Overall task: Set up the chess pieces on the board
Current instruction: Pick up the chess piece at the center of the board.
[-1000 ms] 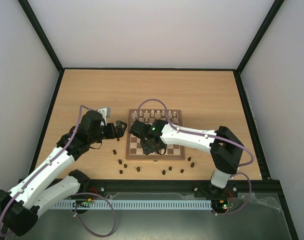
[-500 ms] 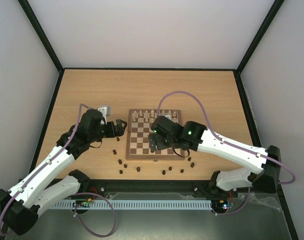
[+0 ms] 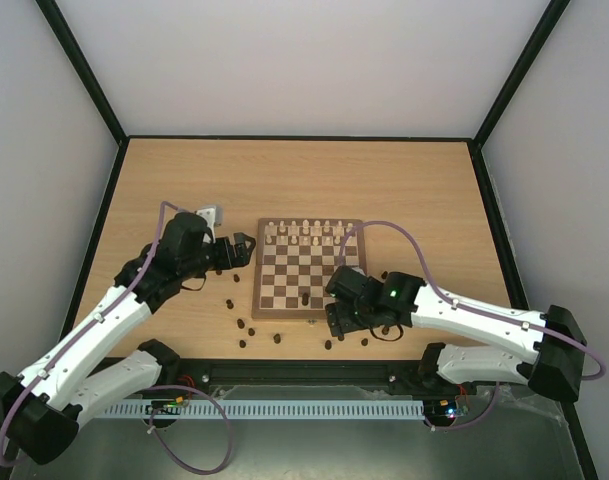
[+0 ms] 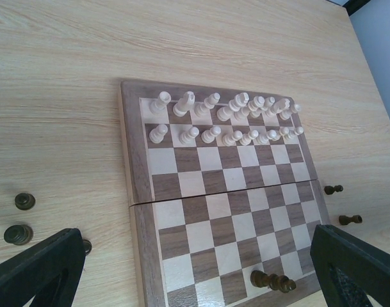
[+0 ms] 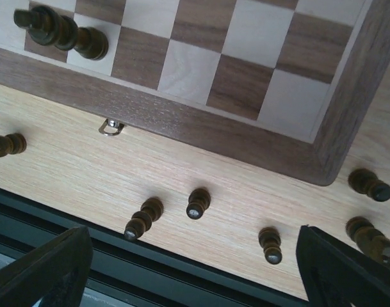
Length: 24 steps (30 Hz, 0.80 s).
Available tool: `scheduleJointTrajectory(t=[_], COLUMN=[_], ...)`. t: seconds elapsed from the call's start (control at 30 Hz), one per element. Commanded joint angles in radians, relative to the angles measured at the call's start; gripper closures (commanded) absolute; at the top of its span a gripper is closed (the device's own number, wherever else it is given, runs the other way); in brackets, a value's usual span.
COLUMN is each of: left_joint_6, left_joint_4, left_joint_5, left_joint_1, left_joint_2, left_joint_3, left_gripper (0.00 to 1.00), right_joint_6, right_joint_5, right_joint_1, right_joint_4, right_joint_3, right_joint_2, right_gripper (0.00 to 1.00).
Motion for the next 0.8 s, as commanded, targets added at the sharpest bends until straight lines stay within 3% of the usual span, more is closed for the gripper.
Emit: scheduleJointTrajectory(t=[0.0, 0.3, 0.77], left_joint_6=[0.007, 0.002, 0.008], left_joint_4=[-0.016, -0.017, -0.011], left_joint_5=[-0.007, -0.013, -0.009], left_joint_1=[-0.003, -0.003, -0.003], left_joint_2=[0.01, 0.006, 0.002], left_joint_3=[0.017, -0.005, -0.025], left_gripper=[0.01, 0.0, 0.0], right_joint_6=[0.036, 0.076, 0.085], right_joint_5=[-0.023, 0.04, 0.036], right_joint_1=[0.046, 0.222, 0.242], right_joint_4=[0.025, 0.004, 0.048], right_joint_3=[-0.017, 0.066, 0.088], right_joint_2=[0.009, 0.265, 0.379], right_gripper=[0.16, 0.43, 0.65])
